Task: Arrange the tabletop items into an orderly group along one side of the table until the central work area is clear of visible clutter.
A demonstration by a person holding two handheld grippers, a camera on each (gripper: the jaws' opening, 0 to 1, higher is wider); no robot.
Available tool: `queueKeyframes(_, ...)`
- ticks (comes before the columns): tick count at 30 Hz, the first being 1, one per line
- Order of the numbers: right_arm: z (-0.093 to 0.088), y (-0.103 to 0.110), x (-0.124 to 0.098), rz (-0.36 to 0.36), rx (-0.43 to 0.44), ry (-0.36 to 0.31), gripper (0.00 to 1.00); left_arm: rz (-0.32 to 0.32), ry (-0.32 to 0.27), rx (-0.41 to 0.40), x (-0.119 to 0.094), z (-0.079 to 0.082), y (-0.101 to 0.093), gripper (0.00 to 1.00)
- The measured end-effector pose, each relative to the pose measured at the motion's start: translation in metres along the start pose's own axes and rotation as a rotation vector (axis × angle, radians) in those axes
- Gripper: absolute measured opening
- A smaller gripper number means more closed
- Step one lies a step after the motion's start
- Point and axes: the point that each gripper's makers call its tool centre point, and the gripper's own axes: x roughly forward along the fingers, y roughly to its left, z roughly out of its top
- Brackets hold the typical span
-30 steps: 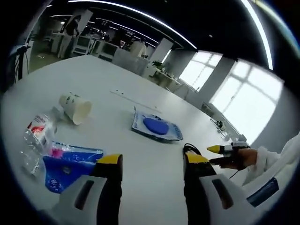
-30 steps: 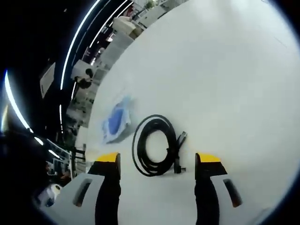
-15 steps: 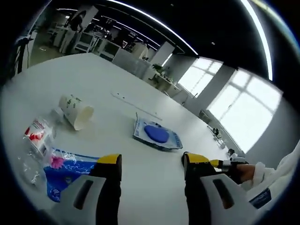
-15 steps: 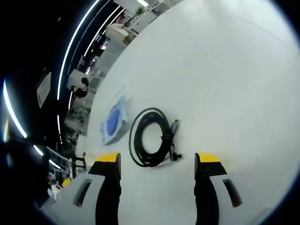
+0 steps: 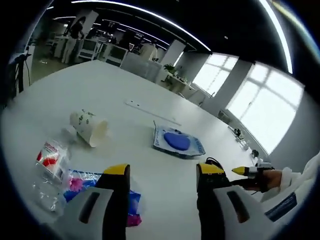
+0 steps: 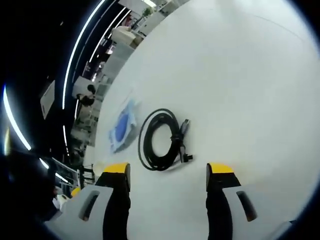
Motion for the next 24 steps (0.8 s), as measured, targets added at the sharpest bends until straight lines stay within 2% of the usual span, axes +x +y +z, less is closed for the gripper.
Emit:
queueKeyframes(3, 0.001, 0.003, -0.004, 0.022, 0.002, -0.020, 0.60, 0.037, 0.000, 0.020, -0.001, 0.009, 0.012, 0.52)
queueKeyframes(10, -0.004, 0.005, -0.011, 0.067, 0.020, -0.036, 0.57, 0.124, 0.040, 0.137, 0.007, 0.028, 0.044, 0.53)
queueKeyframes(14, -0.006, 0.004, -0.015, 0.082, 0.043, -0.051, 0.56, 0.170, 0.091, 0.229, 0.012, 0.037, 0.062, 0.56)
queueKeyframes(24, -0.013, -0.003, -0.019, 0.090, 0.091, -0.068, 0.55, 0.231, 0.178, 0.338, 0.027, 0.048, 0.085, 0.67)
